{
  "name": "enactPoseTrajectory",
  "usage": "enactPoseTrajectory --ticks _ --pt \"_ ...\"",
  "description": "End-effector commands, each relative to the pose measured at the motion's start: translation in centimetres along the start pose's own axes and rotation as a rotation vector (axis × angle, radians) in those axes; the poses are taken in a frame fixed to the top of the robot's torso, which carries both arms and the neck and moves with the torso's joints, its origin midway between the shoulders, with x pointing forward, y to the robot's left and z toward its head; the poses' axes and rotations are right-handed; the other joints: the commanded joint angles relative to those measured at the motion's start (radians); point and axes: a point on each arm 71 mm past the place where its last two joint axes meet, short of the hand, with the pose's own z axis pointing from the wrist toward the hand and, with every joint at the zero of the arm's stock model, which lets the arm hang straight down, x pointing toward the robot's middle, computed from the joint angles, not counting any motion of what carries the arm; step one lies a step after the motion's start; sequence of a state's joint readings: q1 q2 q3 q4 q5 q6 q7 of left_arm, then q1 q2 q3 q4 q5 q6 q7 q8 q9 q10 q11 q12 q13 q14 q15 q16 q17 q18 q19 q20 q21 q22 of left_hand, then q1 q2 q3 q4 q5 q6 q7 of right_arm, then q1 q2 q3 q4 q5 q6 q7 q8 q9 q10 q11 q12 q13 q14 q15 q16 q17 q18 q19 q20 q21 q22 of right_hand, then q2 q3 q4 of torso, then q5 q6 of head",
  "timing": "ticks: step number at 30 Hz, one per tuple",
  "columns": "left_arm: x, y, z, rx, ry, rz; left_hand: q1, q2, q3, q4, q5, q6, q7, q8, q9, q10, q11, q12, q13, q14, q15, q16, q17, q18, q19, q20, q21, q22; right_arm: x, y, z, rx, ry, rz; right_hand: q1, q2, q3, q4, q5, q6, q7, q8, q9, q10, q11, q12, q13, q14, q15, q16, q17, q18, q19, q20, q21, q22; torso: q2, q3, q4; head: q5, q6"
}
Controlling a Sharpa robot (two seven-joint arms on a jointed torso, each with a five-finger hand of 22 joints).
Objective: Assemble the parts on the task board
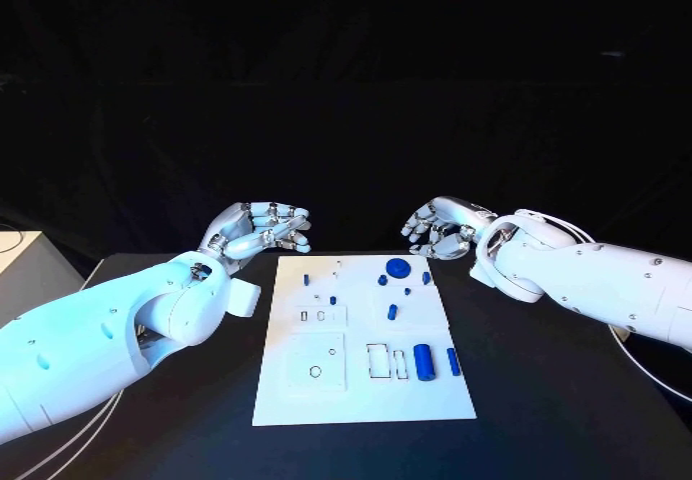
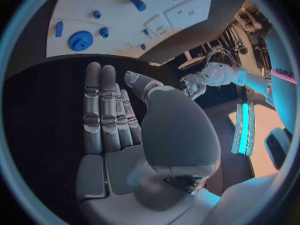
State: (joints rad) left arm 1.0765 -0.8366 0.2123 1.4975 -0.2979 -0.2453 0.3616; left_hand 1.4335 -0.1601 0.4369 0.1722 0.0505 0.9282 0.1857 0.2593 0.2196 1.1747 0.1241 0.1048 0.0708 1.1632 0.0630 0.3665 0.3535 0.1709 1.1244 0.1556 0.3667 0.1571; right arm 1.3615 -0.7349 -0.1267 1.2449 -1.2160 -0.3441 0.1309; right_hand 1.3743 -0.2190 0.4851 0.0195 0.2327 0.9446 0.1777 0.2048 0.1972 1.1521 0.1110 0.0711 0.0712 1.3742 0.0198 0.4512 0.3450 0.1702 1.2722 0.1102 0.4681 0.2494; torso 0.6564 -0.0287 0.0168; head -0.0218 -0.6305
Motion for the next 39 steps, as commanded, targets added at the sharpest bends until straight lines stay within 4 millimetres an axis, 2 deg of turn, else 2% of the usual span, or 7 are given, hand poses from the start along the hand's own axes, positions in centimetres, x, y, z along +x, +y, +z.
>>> enactPoseTrajectory --ticks 1,5,11,15,24,30,39 --pt "0.7 -0.7 -0.3 0.007 0.080 0.017 -0.006 -0.010 0.012 -0.006 0.005 0.007 0.002 0.001 0.005 0.012 -0.002 -0.010 -0.001 0.005 -0.004 0.021 0.032 0.009 0.005 -0.005 0.022 0.012 0.1 0.4 0.4 0.019 0.069 -0.256 -0.022 -0.066 0.071 0.052 0.008 0.073 -0.029 -0.007 0.034 0.092 -0.034 -0.008 0.018 0.117 -0.040 0.513 0.485 -0.048 0.178 -0.040 0.471 0.487 0.027 -0.0073 0.0134 -0.007 0.005" --pt "1.1 -1.5 -0.7 0.020 0.094 0.013 -0.032 -0.020 0.036 -0.019 0.003 0.008 -0.001 -0.009 0.019 0.026 -0.009 -0.032 0.000 0.023 -0.017 0.144 0.154 0.007 0.019 -0.023 0.115 0.069 0.1 0.9 0.9 0.028 0.074 -0.344 -0.022 -0.069 0.081 0.047 0.007 0.073 -0.033 -0.010 0.056 0.072 -0.035 -0.008 0.024 0.122 -0.037 0.700 0.673 -0.066 0.191 -0.039 0.611 0.654 0.040 -0.0126 0.0182 -0.013 0.011" --pt "1.6 -2.5 -1.4 0.034 0.116 0.002 -0.048 -0.020 0.051 -0.021 0.003 -0.002 0.005 -0.019 0.025 0.013 -0.002 -0.040 -0.001 -0.011 -0.012 0.172 0.195 0.005 -0.011 -0.019 0.144 0.090 0.6 1.5 1.5 0.039 0.071 -0.410 -0.027 -0.071 0.075 0.042 -0.007 0.057 -0.040 -0.021 0.068 0.027 -0.035 -0.010 0.023 0.132 -0.034 0.797 0.770 -0.070 0.191 -0.037 0.658 0.709 0.055 -0.0148 0.0192 -0.018 0.017" --pt "2.0 -2.8 -1.6 0.039 0.128 -0.003 -0.051 -0.020 0.052 -0.021 0.003 -0.004 0.006 -0.021 0.026 0.010 -0.001 -0.040 -0.001 -0.013 -0.011 0.176 0.199 0.005 -0.013 -0.018 0.148 0.093 1.0 1.7 1.9 0.042 0.073 -0.435 -0.034 -0.072 0.065 0.041 -0.006 0.049 -0.042 -0.026 0.073 0.026 -0.037 -0.008 0.028 0.139 -0.036 0.843 0.820 -0.072 0.195 -0.036 0.677 0.730 0.065 -0.0197 0.0234 -0.023 0.017" --pt "2.3 -3.2 -1.7 0.045 0.143 -0.010 -0.058 -0.022 0.056 -0.022 0.003 -0.009 0.008 -0.026 0.029 0.002 0.002 -0.040 -0.001 -0.033 -0.007 0.178 0.210 0.004 -0.032 -0.015 0.156 0.100 1.8 2.0 2.3 0.048 0.085 -0.451 -0.045 -0.071 0.046 0.040 0.000 0.035 -0.048 -0.035 0.079 0.011 -0.038 -0.009 0.034 0.146 -0.037 0.893 0.874 -0.062 0.189 -0.036 0.649 0.685 0.082 -0.0226 0.0306 -0.024 0.019" --pt "2.4 -3.4 -1.8 0.047 0.150 -0.012 -0.059 -0.022 0.057 -0.022 0.003 -0.011 0.009 -0.027 0.030 -0.001 0.003 -0.040 -0.001 -0.038 -0.006 0.177 0.211 0.004 -0.037 -0.013 0.158 0.101 2.3 1.6 2.4 0.062 0.101 -0.454 -0.045 -0.071 0.040 0.039 0.002 0.026 -0.055 -0.040 0.080 0.005 -0.037 -0.009 0.037 0.147 -0.037 0.902 0.881 -0.057 0.187 -0.036 0.631 0.658 0.092 -0.0278 0.0339 -0.028 0.023" --pt "2.3 -3.7 -1.9 0.048 0.154 -0.011 -0.062 -0.023 0.058 -0.022 0.003 -0.014 0.011 -0.030 0.030 -0.005 0.005 -0.041 -0.001 -0.043 -0.004 0.176 0.213 0.004 -0.042 -0.012 0.159 0.102 3.1 1.4 2.5 0.068 0.118 -0.449 -0.044 -0.067 0.040 0.038 0.004 0.027 -0.055 -0.040 0.082 -0.001 -0.037 -0.009 0.038 0.146 -0.036 0.904 0.881 -0.055 0.186 -0.036 0.624 0.649 0.107 -0.0294 0.0404 -0.034 0.024"
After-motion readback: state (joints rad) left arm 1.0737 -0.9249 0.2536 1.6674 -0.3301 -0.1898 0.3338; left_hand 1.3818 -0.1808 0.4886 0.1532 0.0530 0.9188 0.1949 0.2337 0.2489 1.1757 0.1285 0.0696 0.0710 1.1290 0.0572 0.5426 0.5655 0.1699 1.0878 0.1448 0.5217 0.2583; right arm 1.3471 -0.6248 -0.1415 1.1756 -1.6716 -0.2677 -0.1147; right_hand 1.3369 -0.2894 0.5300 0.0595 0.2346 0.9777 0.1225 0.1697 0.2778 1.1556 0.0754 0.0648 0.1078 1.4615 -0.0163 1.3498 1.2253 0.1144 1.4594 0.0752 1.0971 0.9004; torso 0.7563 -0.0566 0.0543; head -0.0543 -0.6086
